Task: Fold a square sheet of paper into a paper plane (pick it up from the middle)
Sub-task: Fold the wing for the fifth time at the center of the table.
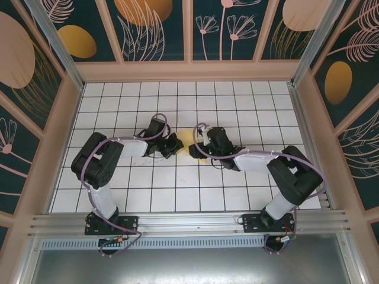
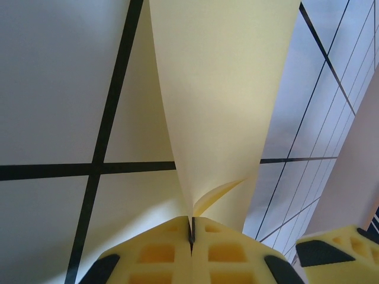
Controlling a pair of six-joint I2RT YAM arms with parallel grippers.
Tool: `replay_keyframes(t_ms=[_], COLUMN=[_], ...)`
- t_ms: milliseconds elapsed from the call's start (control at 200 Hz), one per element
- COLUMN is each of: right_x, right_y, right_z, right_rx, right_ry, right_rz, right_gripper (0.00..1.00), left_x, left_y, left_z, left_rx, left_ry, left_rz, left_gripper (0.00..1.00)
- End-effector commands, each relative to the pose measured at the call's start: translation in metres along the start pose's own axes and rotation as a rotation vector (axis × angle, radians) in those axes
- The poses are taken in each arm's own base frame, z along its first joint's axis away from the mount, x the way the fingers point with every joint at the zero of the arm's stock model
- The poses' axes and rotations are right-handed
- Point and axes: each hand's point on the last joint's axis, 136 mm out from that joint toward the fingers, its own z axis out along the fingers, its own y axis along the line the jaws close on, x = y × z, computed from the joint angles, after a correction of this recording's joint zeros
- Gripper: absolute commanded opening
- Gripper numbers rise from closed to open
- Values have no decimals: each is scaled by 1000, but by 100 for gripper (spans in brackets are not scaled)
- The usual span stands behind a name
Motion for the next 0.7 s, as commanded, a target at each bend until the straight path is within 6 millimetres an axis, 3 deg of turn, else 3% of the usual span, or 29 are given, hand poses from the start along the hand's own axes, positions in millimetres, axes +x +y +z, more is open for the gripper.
replay_keyframes(t_ms=[0, 245, 696], right_x=[14, 28, 30], right_y=[-11, -4, -13], right_z=[2, 19, 36], right_rx=[108, 145, 293], right_ry=[21, 65, 27], right_rz=[-137, -212, -265], right_gripper=[53, 51, 50], left_x=[-1, -1, 0], left_y=[-20, -29, -34], left_z=[-5, -9, -10], left_rx=[48, 70, 83], left_ry=[-5, -4, 4], left_rz=[13, 13, 5], left_gripper=[0, 0, 0])
